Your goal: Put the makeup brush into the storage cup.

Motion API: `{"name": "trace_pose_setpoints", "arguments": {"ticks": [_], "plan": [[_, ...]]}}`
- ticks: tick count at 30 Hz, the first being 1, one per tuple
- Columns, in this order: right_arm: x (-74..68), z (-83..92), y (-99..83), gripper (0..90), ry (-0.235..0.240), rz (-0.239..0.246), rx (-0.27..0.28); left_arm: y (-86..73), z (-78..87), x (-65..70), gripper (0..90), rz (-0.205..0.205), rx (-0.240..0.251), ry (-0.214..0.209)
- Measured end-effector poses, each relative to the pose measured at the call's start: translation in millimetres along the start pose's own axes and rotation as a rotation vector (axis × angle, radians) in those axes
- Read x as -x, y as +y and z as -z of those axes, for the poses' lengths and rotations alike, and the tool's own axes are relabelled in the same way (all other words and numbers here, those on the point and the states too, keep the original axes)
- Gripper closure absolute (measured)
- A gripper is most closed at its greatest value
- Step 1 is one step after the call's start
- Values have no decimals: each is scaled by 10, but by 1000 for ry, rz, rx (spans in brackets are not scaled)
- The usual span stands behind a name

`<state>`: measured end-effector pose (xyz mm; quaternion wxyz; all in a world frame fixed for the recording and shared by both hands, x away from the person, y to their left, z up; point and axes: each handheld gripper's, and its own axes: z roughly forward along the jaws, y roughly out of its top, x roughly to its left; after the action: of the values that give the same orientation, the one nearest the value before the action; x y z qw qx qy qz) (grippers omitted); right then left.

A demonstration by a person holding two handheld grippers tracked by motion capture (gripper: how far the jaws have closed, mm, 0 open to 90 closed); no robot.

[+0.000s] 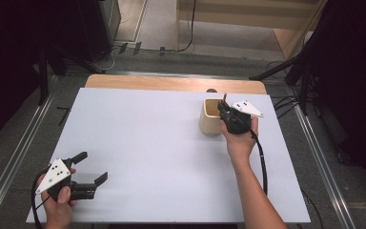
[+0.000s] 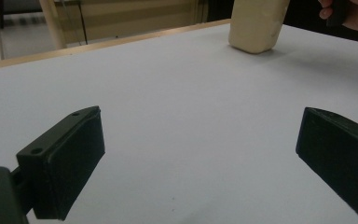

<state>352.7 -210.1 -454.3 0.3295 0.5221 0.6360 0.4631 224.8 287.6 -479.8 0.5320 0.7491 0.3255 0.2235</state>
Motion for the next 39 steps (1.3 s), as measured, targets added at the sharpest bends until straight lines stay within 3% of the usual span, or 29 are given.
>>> {"name": "trace_pose_setpoints", "arguments": {"ticks": [4,9,15,19,22,24,39], "plan": [[-14,-18,-22,840,0,19,-11,1,-4,3,16,-2,3,-4],[-24,-17,-23,809,-7,1,-25,0,6,6,16,-7,10,-1],[-2,87,51,430,19,-57,-12,-1,13,-5,16,-7,11,-1],[23,204,67,184,-2,-55,9,1,13,-3,16,-6,12,0],[69,286,36,112,33,-56,19,0,6,6,16,-4,10,-1],[98,326,4,16,47,-55,19,0,4,10,16,-4,10,0],[179,552,-299,0,75,-30,10,-1,-7,19,16,-11,9,-5]]}}
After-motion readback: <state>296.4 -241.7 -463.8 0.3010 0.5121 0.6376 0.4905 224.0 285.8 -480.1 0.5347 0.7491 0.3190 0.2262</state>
